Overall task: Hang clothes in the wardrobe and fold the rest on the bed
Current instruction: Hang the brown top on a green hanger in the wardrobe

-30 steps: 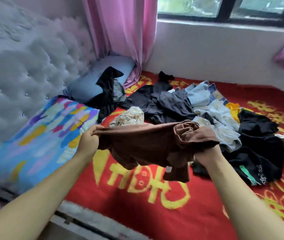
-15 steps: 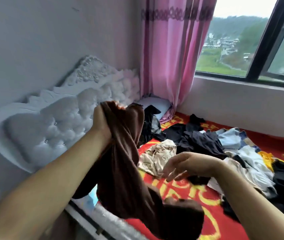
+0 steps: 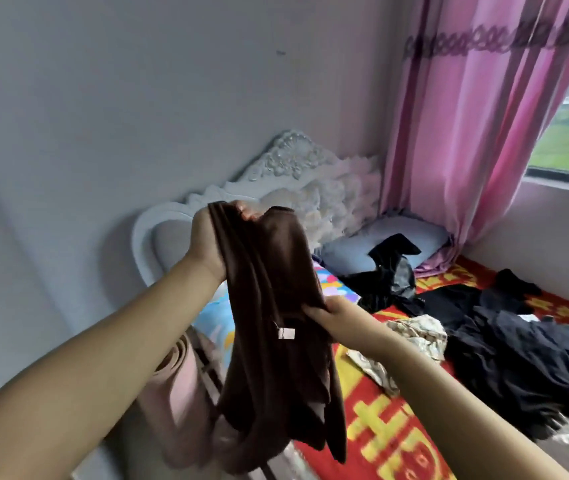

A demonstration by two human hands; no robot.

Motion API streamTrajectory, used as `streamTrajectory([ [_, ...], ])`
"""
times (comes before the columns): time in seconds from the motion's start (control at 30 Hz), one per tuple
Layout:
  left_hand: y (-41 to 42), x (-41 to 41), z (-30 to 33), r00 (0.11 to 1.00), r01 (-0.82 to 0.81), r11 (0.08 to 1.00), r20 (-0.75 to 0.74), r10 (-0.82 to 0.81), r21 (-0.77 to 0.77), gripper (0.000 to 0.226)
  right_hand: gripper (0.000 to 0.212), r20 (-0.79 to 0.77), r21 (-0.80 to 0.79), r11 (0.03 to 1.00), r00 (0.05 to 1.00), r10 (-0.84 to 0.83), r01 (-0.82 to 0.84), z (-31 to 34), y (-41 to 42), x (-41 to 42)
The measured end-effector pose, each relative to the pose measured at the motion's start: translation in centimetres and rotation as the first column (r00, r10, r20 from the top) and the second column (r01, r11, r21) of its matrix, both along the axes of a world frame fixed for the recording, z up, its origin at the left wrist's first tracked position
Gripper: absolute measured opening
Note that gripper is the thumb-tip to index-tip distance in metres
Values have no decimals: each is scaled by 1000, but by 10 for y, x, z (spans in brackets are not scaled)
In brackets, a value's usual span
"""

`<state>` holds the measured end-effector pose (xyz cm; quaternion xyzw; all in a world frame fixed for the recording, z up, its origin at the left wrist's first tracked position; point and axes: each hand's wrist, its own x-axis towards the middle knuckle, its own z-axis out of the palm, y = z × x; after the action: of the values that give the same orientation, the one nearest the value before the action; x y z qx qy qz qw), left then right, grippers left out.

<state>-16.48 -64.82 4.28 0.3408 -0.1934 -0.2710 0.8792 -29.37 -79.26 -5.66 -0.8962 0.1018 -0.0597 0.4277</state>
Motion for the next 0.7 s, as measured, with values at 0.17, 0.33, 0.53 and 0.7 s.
streamTrajectory([
  [0.17, 31, 37, -19, 971, -224, 860, 33, 235, 458, 25, 28, 73, 176, 983, 996, 46, -58, 37, 1, 8],
  [0.33, 66, 30, -50, 923, -381, 541, 342, 175, 750, 48, 29, 266, 89, 993, 958, -104, 83, 66, -4, 26],
  [0.53, 99, -18, -39, 767, -579, 403, 641, -27, 709, 36, 22, 100, 737, 667, 994, 48, -106, 82, 22, 39],
  [0.7, 95, -67, -40, 678, -593, 438, 713, -180, 675, 40, 29, 40, 747, 622, 950, 309, -234, 85, 85, 51],
])
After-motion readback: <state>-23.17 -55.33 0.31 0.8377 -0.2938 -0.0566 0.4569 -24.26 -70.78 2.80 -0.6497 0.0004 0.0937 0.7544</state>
